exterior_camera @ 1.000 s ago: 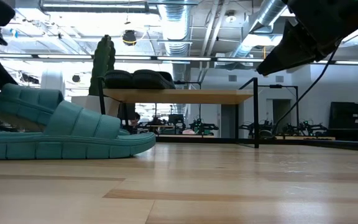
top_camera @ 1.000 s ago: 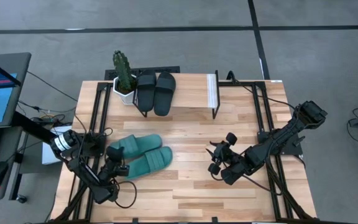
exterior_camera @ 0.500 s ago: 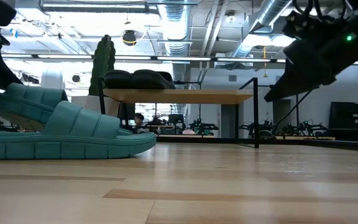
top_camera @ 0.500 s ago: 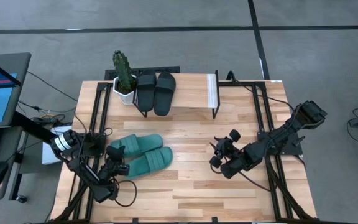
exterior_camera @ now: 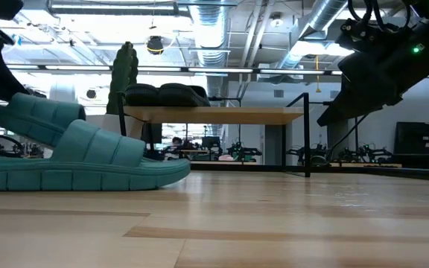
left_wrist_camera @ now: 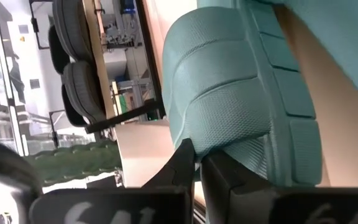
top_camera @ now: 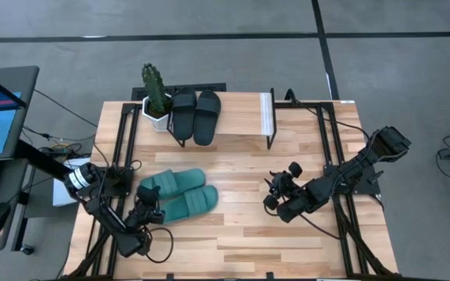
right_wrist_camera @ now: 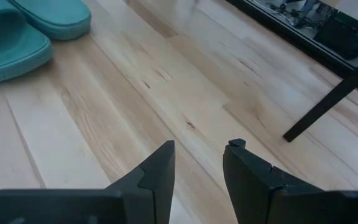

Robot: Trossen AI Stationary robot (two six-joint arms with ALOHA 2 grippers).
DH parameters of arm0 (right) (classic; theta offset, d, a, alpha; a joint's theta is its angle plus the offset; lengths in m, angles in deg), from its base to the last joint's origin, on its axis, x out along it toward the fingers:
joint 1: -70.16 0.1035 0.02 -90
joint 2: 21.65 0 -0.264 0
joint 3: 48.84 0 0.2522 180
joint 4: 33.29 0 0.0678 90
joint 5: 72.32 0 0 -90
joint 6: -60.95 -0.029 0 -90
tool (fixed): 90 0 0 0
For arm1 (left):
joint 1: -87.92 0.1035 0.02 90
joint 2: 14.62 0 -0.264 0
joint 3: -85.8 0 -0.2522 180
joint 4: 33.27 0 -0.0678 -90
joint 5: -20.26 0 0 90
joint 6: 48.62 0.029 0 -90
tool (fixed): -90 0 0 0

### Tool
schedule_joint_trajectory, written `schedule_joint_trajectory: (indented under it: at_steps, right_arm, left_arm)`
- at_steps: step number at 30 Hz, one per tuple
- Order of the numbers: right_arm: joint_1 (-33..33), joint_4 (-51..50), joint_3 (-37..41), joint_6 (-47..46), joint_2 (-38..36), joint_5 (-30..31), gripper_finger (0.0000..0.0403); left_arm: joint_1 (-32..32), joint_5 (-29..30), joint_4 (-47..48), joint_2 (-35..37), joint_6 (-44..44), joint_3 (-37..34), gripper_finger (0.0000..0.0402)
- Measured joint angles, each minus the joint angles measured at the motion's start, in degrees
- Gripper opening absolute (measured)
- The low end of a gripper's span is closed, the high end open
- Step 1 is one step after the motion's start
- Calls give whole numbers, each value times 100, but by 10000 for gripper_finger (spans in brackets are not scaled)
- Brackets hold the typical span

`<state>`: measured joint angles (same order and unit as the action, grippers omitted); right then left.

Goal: Pick and place slides into the shelf
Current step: Put the top green slide on the shelf

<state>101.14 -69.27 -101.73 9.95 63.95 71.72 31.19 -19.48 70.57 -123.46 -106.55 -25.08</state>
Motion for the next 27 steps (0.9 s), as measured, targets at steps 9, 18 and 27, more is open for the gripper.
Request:
schedule_joint_trajectory:
  at_steps: [9,18,27]
  right_arm:
    - [-2,2,0,-2,0,0,122]
    - [0,2,0,0,0,0,122]
    - [0,7,-2,0,0,2,122]
  left_arm:
    - [37,343,-10,0,447,510,0]
    - [281,951,-11,0,953,728,0]
    - [951,1902,-13,0,1594,728,0]
